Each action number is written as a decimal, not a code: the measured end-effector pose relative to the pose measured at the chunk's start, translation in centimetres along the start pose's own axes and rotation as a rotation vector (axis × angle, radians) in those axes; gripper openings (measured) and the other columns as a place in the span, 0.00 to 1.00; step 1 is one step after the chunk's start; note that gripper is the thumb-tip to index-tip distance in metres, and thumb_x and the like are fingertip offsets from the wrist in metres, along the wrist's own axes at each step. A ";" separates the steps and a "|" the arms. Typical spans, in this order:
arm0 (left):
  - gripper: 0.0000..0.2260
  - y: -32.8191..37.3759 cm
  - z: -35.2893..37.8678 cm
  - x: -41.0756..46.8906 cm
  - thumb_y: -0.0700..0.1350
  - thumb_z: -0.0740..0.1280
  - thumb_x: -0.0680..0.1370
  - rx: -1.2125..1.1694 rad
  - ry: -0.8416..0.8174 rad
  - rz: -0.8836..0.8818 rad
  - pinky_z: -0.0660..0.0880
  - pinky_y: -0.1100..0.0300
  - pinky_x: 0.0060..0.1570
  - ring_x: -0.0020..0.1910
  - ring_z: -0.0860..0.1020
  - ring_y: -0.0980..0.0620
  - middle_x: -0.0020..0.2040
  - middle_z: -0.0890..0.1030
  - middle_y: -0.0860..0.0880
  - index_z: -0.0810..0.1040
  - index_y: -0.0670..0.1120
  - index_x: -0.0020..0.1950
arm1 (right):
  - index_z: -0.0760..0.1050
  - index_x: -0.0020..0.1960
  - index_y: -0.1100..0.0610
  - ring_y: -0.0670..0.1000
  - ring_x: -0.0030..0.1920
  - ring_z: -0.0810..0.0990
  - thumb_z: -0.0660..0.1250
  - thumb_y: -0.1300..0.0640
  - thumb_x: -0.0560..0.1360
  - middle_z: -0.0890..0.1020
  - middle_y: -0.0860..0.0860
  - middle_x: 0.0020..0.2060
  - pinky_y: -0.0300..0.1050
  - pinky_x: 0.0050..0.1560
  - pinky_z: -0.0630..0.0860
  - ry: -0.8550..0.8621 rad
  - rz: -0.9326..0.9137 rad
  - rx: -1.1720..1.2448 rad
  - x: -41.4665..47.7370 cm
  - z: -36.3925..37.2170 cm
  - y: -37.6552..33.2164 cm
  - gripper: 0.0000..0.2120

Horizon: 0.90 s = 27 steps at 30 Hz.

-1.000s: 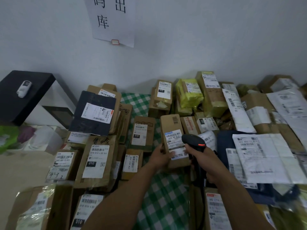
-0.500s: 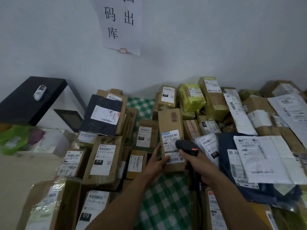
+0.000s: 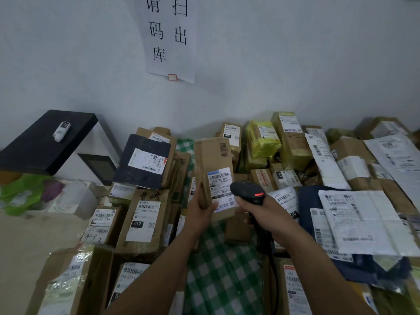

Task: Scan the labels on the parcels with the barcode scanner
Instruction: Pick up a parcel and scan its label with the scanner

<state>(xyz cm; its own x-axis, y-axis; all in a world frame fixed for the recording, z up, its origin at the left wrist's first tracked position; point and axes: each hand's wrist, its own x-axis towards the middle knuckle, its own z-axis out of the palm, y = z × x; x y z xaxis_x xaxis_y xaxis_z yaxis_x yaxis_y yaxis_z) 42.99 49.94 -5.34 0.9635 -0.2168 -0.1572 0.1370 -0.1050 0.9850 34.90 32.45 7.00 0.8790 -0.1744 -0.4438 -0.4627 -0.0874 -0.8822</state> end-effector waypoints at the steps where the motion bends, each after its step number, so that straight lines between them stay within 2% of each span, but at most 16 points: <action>1: 0.30 -0.3 -0.1 0.3 0.37 0.72 0.79 -0.004 0.006 -0.006 0.80 0.67 0.52 0.58 0.82 0.61 0.64 0.81 0.54 0.66 0.60 0.74 | 0.79 0.56 0.44 0.48 0.38 0.84 0.72 0.47 0.79 0.88 0.48 0.43 0.47 0.47 0.80 -0.016 0.002 -0.006 -0.1 0.2 -0.3 0.07; 5: 0.34 -1.0 -0.6 0.9 0.37 0.72 0.79 0.033 0.016 -0.042 0.80 0.66 0.48 0.56 0.83 0.61 0.65 0.82 0.51 0.62 0.52 0.81 | 0.78 0.60 0.43 0.51 0.43 0.86 0.71 0.46 0.79 0.88 0.51 0.43 0.53 0.54 0.82 -0.061 0.000 -0.046 -0.1 0.9 -1.1 0.11; 9: 0.32 -1.2 -0.9 1.0 0.37 0.72 0.79 0.047 0.020 -0.036 0.81 0.63 0.52 0.56 0.83 0.60 0.63 0.82 0.53 0.64 0.54 0.80 | 0.78 0.61 0.44 0.47 0.37 0.82 0.70 0.49 0.80 0.88 0.53 0.43 0.45 0.43 0.78 -0.070 0.005 -0.072 -0.2 1.3 -1.6 0.10; 13: 0.34 -1.6 -1.0 1.2 0.40 0.73 0.78 0.089 0.035 -0.058 0.81 0.49 0.59 0.60 0.82 0.56 0.65 0.82 0.53 0.64 0.56 0.80 | 0.79 0.63 0.48 0.47 0.34 0.81 0.70 0.49 0.80 0.87 0.52 0.40 0.41 0.38 0.76 -0.072 0.025 -0.072 -0.3 1.5 -1.7 0.12; 18: 0.33 -1.4 -1.0 1.1 0.40 0.73 0.78 0.114 0.033 -0.053 0.81 0.51 0.59 0.60 0.82 0.57 0.66 0.81 0.53 0.65 0.57 0.79 | 0.77 0.64 0.45 0.46 0.36 0.82 0.70 0.48 0.80 0.88 0.52 0.42 0.43 0.41 0.78 -0.082 0.049 -0.093 -0.2 1.4 -1.7 0.13; 23: 0.35 -1.6 -1.1 1.2 0.38 0.72 0.78 0.097 0.035 -0.064 0.82 0.61 0.53 0.57 0.83 0.59 0.64 0.82 0.53 0.63 0.57 0.80 | 0.77 0.65 0.45 0.47 0.37 0.82 0.71 0.48 0.80 0.88 0.52 0.41 0.45 0.42 0.78 -0.080 0.048 -0.099 0.0 1.3 -1.7 0.14; 27: 0.35 -1.8 -1.3 1.4 0.39 0.73 0.78 0.124 0.041 -0.074 0.82 0.54 0.57 0.58 0.83 0.57 0.65 0.82 0.52 0.64 0.58 0.80 | 0.77 0.63 0.45 0.47 0.37 0.82 0.71 0.48 0.80 0.88 0.53 0.42 0.45 0.42 0.78 -0.079 0.059 -0.105 0.3 1.3 -1.7 0.13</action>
<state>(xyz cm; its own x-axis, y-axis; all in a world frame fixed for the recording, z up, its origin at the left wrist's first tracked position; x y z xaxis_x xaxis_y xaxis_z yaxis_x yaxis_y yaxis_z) 44.42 51.09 -7.25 0.9607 -0.1645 -0.2236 0.1811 -0.2390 0.9540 36.12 33.82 8.12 0.8544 -0.1044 -0.5090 -0.5196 -0.1820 -0.8348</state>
